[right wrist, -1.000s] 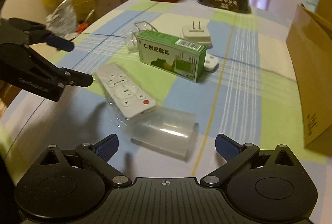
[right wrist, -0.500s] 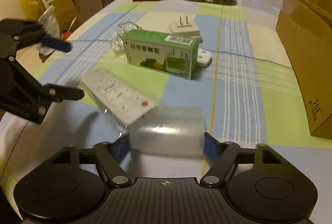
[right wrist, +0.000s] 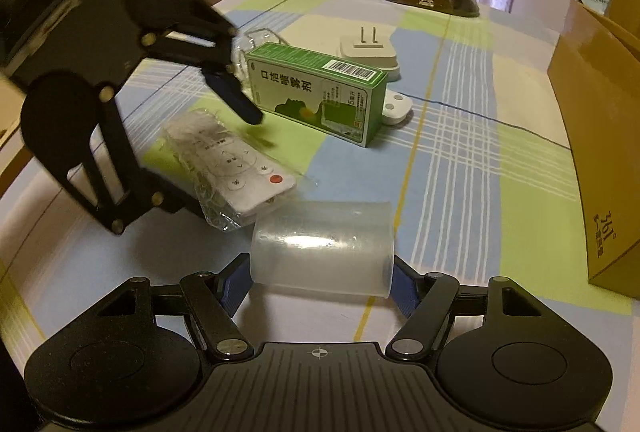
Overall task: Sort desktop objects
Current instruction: 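Grasp the clear plastic cup with the right tool while the left grasps the bagged white remote, then carry the cup with the right tool while the left carries the remote to the cardboard box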
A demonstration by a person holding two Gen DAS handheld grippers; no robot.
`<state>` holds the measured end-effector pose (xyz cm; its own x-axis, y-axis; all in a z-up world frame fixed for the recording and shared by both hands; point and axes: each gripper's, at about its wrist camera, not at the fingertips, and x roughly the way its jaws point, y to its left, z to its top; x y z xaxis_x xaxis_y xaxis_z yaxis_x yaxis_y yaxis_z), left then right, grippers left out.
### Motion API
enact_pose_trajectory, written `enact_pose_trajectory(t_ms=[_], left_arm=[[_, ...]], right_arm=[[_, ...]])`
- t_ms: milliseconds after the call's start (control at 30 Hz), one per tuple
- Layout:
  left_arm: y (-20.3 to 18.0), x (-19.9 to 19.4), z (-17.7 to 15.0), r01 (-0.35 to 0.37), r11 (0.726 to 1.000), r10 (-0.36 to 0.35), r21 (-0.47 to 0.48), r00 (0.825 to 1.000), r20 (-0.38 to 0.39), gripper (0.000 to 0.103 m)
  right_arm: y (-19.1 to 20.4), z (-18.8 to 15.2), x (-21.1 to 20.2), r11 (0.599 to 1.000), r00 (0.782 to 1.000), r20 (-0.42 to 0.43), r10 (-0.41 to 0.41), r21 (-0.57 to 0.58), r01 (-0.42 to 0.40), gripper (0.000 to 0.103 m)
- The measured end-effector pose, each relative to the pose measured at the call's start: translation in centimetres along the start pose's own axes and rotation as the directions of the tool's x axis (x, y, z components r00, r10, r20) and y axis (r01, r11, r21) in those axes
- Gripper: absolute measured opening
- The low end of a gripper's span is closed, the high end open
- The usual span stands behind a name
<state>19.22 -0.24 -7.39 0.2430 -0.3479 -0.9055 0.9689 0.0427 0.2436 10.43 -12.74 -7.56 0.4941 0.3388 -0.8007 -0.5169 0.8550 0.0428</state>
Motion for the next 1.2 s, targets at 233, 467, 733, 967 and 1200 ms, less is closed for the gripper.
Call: enact_pose_trajectory(t_ms=[233,467,733,967,1200], left_arm=[[1.0,1.0,1.2,0.142,0.984,-0.133,0.105,0.987,-0.088,0.060],[1.5,1.5,1.8,0.163,0.980,-0.145,0.114,0.978,-0.151,0.031],[1.1,1.6,2.1,0.059,0.988,-0.080,-0.144,0.986,-0.149,0.012],[-0.4,1.2,1.9,0.010,0.948,-0.053,-0.318,0.991,-0.126,0.011],[-0.1,1.7,2.1,-0.006,0.928,-0.049,-0.372,0.989,-0.137,0.012]], right_arm=[[-0.1,0.0,0.1,1.000,1.000,-0.001,0.004,-0.011,-0.004,0.070],[-0.4,0.1,0.2,1.000,1.000,-0.003,0.008,-0.010,-0.008,0.070],[-1.6,-0.3,-0.2,0.999,1.000,-0.002,-0.030,0.044,0.030,0.070],[-2.2,-0.6,-0.7,0.997,0.999,0.002,-0.044,0.068,0.044,0.070],[-1.9,-0.5,-0.2,0.997,0.998,0.011,-0.056,0.051,0.055,0.071]])
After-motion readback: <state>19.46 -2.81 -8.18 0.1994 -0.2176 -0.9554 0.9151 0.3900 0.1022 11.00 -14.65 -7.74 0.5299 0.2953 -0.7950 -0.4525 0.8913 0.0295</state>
